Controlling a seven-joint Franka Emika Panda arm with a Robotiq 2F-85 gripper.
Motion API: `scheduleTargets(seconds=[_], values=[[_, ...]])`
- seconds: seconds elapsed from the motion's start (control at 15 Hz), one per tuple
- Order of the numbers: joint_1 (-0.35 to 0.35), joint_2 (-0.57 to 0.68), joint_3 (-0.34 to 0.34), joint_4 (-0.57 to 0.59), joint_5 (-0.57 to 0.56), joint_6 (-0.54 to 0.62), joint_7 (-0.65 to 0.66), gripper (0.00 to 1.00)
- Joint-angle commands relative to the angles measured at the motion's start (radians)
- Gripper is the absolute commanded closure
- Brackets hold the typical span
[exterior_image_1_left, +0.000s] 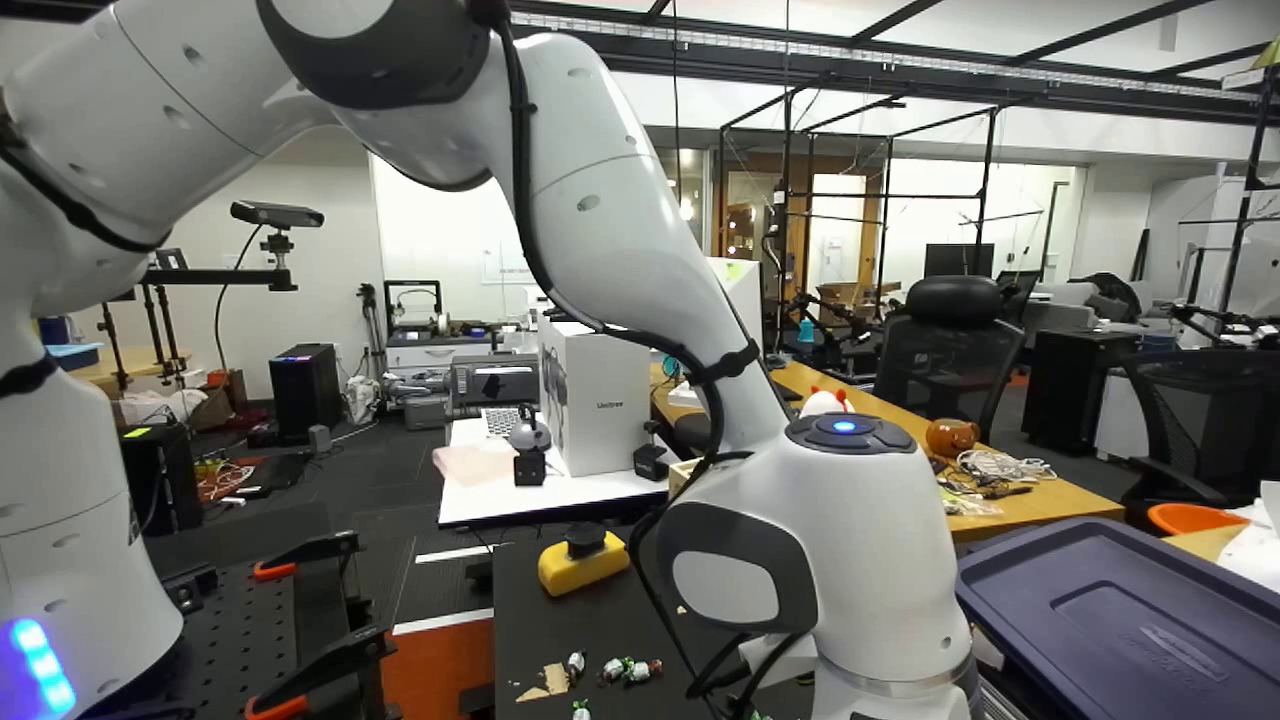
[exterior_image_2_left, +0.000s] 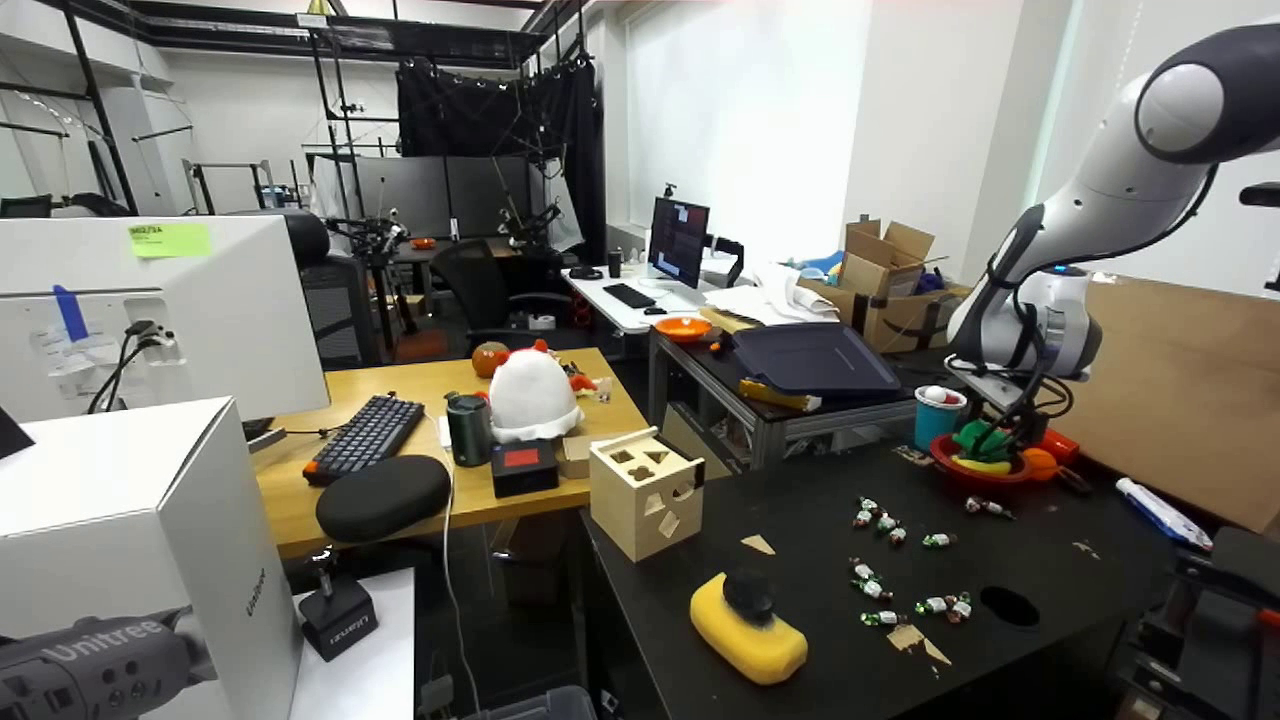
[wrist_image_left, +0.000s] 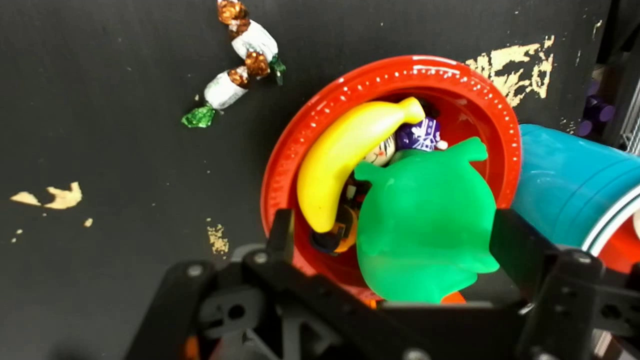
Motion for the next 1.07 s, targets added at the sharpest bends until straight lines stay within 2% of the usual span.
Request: scheduleTargets(seconds=[0.0,0.53,1.0], values=[[0.013,0.010,-0.016,0.015,-0.002,0.018,0.022,0.00],[0.008,-0.046,0.018,-0.033,0.015,0.138,-0.008,0.00],[-0.005,0.020,0.011,0.041,0.002,0.074,0.012,0.00]])
